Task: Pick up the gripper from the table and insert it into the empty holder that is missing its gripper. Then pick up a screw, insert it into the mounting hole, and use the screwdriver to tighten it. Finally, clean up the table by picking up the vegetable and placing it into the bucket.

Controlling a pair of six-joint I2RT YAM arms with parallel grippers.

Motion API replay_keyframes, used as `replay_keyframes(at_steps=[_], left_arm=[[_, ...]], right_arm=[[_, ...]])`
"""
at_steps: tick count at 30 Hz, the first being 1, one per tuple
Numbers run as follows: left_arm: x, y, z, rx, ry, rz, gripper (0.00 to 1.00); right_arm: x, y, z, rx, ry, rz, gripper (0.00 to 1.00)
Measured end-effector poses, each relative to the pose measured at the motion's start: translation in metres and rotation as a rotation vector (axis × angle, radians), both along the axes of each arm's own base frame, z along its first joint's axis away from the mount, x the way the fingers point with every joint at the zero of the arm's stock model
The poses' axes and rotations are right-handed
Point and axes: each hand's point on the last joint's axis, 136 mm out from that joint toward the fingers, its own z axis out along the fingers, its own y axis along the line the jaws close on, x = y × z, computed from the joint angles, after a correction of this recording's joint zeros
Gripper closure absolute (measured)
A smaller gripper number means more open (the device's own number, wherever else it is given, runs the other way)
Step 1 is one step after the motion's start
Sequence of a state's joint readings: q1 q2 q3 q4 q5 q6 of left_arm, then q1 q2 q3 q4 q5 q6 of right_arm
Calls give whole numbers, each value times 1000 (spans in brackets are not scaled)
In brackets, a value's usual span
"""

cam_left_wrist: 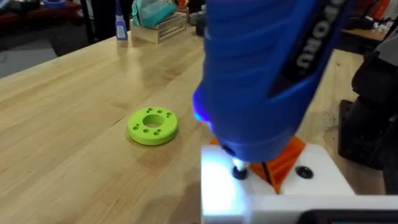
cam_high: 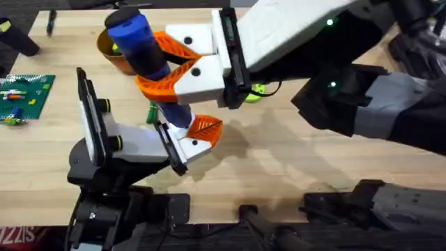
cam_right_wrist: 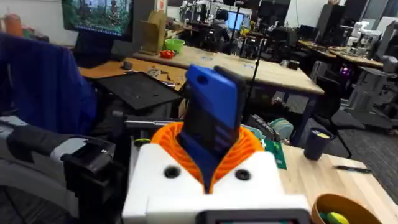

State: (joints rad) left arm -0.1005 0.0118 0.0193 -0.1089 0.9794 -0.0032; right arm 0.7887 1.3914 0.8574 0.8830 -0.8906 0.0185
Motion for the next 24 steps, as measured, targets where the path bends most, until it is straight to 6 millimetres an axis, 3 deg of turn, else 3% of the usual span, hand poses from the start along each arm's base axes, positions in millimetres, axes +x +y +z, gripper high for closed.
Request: replay_keyframes(at_steps=[24], left_arm=[[0,0,0,0,1,0,999]], right_arm=[[2,1,-2,-17,14,-4,970]])
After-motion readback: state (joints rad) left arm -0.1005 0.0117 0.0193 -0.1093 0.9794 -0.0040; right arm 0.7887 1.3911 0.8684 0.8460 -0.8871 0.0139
